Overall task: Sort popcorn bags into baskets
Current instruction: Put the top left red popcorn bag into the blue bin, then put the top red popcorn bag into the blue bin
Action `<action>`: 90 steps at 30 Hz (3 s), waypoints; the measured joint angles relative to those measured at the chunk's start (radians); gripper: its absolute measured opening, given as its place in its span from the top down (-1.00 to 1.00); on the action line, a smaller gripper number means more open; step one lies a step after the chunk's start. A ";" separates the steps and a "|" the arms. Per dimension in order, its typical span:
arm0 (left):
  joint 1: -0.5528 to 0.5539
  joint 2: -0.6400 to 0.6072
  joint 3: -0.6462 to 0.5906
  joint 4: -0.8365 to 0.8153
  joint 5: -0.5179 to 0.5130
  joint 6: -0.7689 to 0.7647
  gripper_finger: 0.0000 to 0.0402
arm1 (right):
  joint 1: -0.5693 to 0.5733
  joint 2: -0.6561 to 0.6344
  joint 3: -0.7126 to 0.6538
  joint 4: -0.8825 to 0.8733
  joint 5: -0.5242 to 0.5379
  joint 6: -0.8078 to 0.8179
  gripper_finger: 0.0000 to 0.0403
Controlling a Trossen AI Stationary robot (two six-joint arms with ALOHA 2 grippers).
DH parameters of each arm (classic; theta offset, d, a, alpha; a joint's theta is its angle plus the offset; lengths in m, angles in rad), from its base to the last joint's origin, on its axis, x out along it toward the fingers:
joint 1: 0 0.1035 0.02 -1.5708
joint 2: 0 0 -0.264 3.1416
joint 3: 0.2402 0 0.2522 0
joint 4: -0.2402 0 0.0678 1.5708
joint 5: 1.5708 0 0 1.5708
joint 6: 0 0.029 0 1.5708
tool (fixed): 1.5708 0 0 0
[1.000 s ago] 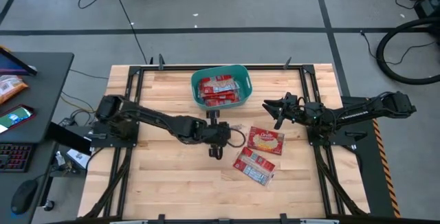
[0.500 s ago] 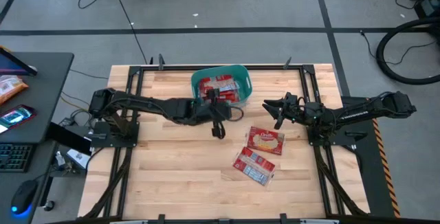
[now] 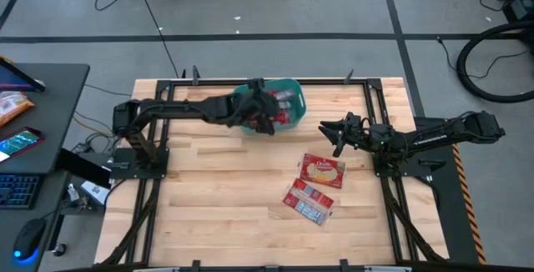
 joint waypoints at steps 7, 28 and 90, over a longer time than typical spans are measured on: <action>0.127 0.055 -0.001 -0.005 0.083 0.053 0.98 | 0.000 0.000 0.000 0.000 0.000 0.000 0.43; -0.055 0.153 -0.001 0.010 0.639 -0.158 0.19 | 0.000 -0.001 0.000 0.007 0.000 0.000 0.43; -0.380 0.262 0.000 -0.112 0.342 -0.470 0.12 | 0.000 -0.001 0.000 0.013 0.000 0.000 0.43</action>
